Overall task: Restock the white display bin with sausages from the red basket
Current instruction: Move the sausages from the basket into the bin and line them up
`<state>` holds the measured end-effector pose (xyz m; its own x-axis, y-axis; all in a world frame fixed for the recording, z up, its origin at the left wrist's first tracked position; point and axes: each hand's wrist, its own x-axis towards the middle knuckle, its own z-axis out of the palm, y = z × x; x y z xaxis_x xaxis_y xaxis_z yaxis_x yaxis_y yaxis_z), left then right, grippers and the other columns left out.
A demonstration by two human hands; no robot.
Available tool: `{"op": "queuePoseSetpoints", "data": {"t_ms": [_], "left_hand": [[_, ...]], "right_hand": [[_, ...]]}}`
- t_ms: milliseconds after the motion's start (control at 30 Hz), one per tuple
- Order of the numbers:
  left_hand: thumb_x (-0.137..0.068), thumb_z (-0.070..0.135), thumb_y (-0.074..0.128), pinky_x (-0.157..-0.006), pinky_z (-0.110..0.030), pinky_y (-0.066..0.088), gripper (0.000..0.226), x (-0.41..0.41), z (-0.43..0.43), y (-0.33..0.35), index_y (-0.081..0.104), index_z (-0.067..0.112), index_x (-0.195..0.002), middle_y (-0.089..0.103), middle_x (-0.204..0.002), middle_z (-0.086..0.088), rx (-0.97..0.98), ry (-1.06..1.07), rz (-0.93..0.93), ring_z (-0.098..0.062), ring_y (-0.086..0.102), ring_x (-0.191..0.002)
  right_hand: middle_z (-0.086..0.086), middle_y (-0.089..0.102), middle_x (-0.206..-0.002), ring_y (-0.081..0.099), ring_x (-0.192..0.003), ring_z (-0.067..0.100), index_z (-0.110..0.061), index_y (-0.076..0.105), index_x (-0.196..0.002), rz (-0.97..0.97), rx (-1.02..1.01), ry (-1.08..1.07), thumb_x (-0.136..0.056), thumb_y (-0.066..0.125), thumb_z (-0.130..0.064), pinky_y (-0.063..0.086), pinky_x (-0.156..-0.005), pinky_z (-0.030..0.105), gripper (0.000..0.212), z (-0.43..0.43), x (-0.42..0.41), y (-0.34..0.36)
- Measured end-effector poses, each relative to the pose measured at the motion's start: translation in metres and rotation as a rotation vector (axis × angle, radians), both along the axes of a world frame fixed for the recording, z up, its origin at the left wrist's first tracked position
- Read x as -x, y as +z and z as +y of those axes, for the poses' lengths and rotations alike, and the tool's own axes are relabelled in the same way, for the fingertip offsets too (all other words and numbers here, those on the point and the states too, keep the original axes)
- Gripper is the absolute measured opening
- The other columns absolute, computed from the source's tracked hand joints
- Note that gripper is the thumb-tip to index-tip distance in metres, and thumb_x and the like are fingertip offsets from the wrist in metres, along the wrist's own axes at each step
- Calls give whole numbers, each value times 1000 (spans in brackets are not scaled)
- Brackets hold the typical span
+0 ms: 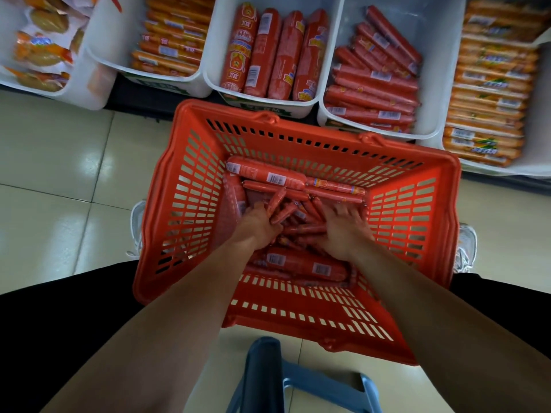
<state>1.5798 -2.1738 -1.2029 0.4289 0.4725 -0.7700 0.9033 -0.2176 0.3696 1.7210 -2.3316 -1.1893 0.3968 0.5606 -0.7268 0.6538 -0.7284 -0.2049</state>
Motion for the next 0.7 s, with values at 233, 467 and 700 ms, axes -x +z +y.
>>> {"op": "queuePoseSetpoints", "data": {"t_ms": [233, 467, 700], "left_hand": [[-86, 28, 69, -91, -41, 51, 38, 1, 15, 2, 53, 19, -120, 65, -108, -5, 29, -34, 29, -26, 64, -100], [-74, 43, 77, -88, -39, 53, 38, 29, 41, 21, 65, 30, -107, 69, -103, 2, -85, -206, 74, -23, 66, -95], [-76, 29, 79, -73, -34, 49, 24, 45, 54, 34, 64, 24, -94, 69, -87, 3, -101, -25, 2, -19, 66, -83]], "right_hand": [[10, 23, -146, 32, -135, 35, -26, 19, -150, -40, -33, 62, -76, 74, -58, 42, -104, 53, 98, 10, 9, -22], [17, 6, -159, 14, -146, 39, -15, -3, -157, -39, -52, -65, -70, 76, -62, 26, -116, 51, 127, 10, 23, -33], [19, 29, -152, 34, -139, 38, -9, 25, -149, 62, 26, -67, -56, 81, -67, 37, -111, 45, 123, 24, 5, -34]]}}
